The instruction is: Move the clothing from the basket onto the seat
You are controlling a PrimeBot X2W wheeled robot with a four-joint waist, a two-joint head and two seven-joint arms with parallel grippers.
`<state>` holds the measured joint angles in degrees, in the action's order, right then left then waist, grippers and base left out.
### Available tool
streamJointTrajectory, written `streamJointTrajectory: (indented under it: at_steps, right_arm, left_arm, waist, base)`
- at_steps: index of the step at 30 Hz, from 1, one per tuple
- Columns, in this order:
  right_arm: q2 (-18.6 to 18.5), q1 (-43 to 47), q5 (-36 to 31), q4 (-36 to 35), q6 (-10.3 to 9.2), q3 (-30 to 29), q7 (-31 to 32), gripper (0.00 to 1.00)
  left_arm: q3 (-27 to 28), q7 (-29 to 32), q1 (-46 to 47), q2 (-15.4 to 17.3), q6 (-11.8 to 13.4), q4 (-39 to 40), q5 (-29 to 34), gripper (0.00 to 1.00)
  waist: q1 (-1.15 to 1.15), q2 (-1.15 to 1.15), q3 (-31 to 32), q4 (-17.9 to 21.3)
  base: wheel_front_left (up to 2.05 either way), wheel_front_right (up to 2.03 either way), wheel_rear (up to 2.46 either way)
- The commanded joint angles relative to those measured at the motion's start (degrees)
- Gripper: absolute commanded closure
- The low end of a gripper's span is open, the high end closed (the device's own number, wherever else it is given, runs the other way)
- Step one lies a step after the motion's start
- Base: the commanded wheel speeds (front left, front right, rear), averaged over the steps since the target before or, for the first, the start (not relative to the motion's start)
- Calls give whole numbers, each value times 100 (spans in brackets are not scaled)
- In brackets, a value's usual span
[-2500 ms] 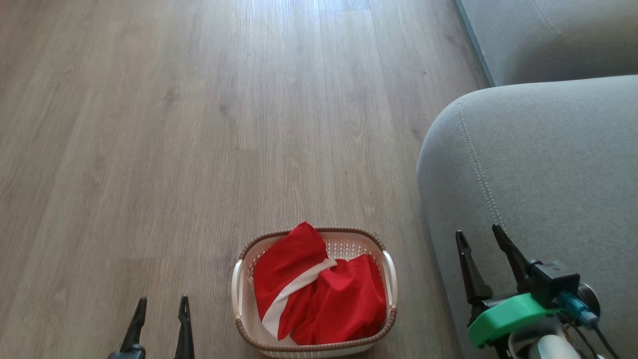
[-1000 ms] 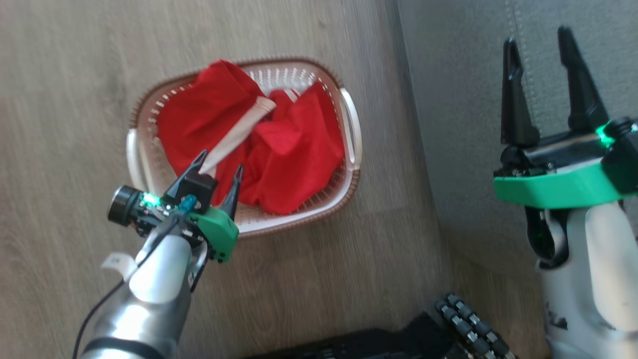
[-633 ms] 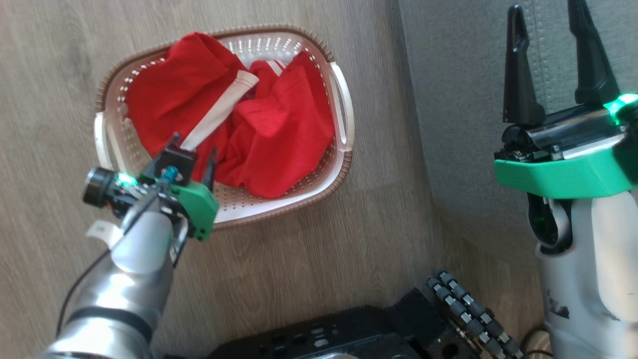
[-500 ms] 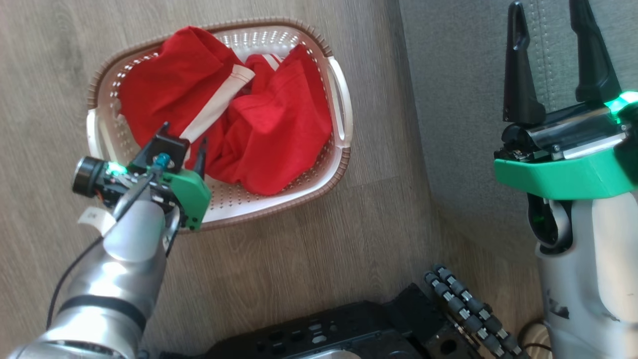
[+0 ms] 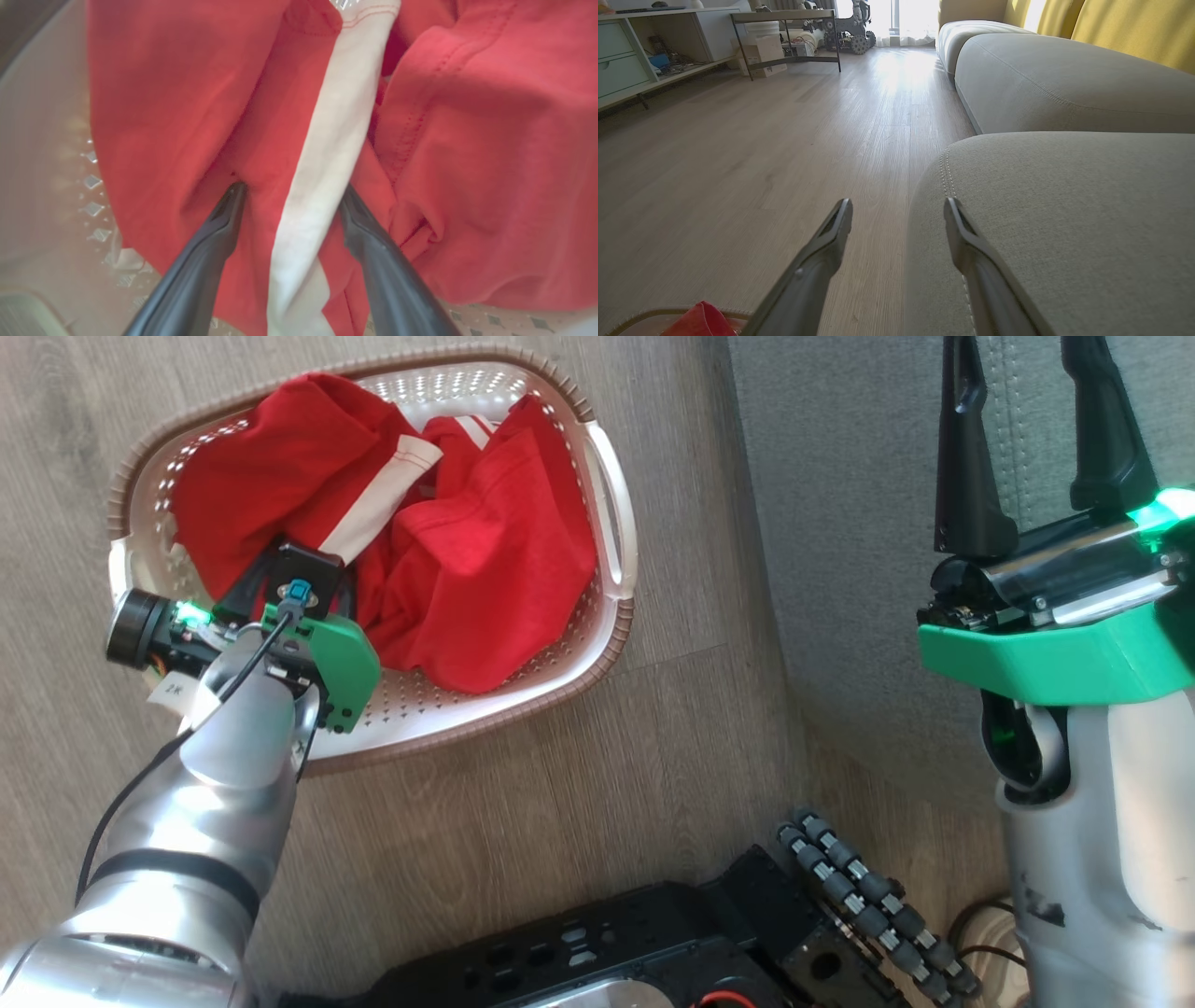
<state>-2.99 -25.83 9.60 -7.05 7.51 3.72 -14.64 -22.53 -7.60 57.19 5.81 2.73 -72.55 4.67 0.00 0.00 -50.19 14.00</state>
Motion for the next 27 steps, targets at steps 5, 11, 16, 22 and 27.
streamJointTrajectory:
  at_steps: [5,11,16,22,27]
  right_arm:
    - [12,95,74,-152,-2,80,-36,0]
    - [12,125,68,-52,-2,38,-36,0]
    - [12,213,4,147,-2,51,-36,0]
    - [12,432,-123,553,-2,58,-36,0]
    - [12,740,-220,931,-2,44,-36,0]
  left_arm:
    - [24,10,-141,104,-17,-28,-22,100]
    - [-12,-274,-250,-19,-148,-25,-128,100]
    - [-64,-515,-431,-158,-303,52,-253,100]
    - [-100,-658,-662,-267,-446,297,-496,100]
    - [-186,-699,-904,-289,-613,646,-820,100]
  waist:
    - [0,0,52,18]
    - [0,0,314,-65]
    - [0,0,817,-222]
    - [0,0,1652,-444]
    - [0,0,2450,-609]
  base:
    - [0,0,0]
    - [0,0,0]
    - [0,0,0]
    - [0,0,0]
    - [0,0,0]
